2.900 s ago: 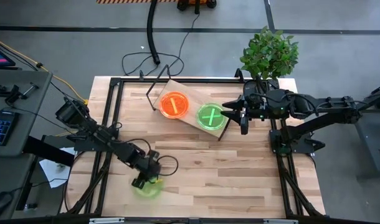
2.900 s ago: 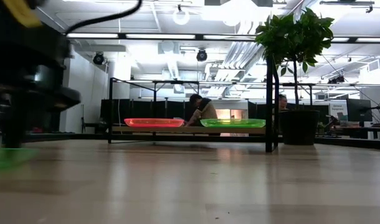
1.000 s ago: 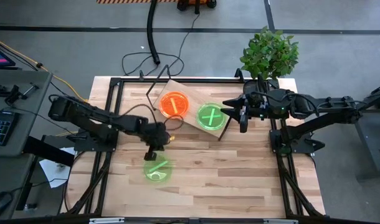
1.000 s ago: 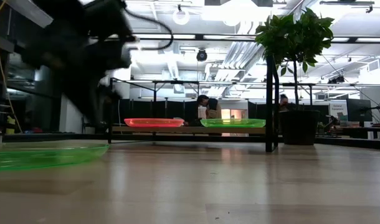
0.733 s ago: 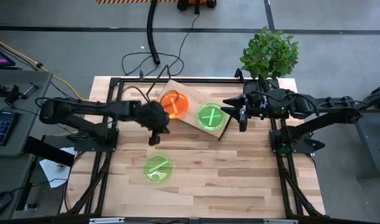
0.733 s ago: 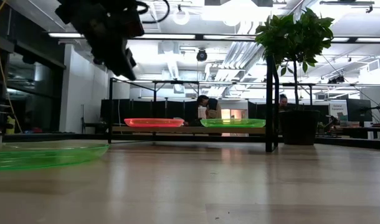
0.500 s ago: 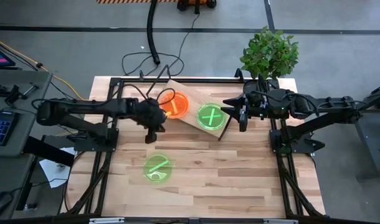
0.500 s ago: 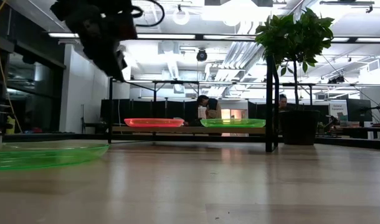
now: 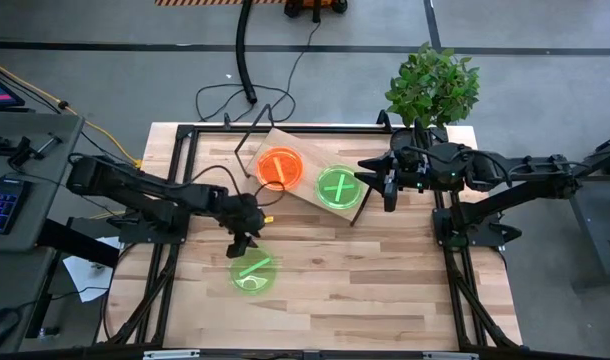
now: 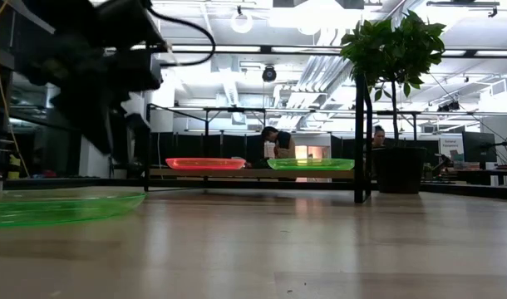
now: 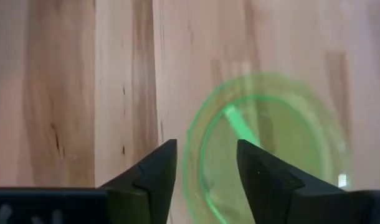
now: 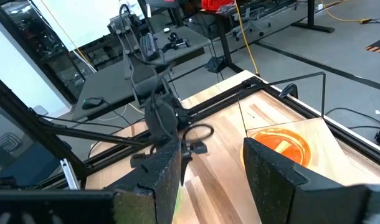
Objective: Place and stack plates onto a shelf
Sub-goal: Stack the green plate on the green plate on the shelf
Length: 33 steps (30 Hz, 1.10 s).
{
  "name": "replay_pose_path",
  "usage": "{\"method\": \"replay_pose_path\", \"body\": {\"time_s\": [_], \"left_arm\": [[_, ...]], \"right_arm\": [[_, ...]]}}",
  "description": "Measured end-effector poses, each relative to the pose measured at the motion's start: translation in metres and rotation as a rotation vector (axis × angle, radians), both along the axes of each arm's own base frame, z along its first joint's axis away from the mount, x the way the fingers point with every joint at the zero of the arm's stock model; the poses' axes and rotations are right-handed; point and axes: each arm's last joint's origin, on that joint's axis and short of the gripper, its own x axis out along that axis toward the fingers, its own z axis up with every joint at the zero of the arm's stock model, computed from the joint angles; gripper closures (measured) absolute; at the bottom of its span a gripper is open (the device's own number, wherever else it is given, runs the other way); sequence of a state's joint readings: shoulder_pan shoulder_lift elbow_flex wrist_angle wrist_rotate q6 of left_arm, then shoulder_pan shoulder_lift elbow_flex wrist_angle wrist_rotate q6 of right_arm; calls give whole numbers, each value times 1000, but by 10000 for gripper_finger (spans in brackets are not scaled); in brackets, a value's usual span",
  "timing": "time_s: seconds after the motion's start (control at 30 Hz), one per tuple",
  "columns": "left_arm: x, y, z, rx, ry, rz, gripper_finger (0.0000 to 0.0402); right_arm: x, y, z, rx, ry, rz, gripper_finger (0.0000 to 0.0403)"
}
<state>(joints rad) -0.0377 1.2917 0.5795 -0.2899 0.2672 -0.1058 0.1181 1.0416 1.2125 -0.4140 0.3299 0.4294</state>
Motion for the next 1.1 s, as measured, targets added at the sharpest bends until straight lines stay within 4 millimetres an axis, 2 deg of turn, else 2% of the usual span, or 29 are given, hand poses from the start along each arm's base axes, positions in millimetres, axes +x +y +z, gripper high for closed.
{"method": "replay_pose_path", "body": {"time_s": [0.2,0.37,0.63,0.8,1.0,1.1], "left_arm": [[9,-2,-24,28,67,-35,234],[13,-5,-37,-35,111,-74,235],[15,-6,-42,-77,124,-112,250],[15,-7,-42,-53,126,-112,290],[15,-4,-43,-22,136,-54,390],[13,2,-41,-53,152,10,395]], "right_arm": [[0,0,0,4,0,-1,247],[0,0,-1,17,7,-5,247],[0,0,-1,17,12,-4,247],[0,0,-1,17,12,-4,247],[0,0,-1,16,12,-5,247],[0,0,-2,16,12,-4,247]]}}
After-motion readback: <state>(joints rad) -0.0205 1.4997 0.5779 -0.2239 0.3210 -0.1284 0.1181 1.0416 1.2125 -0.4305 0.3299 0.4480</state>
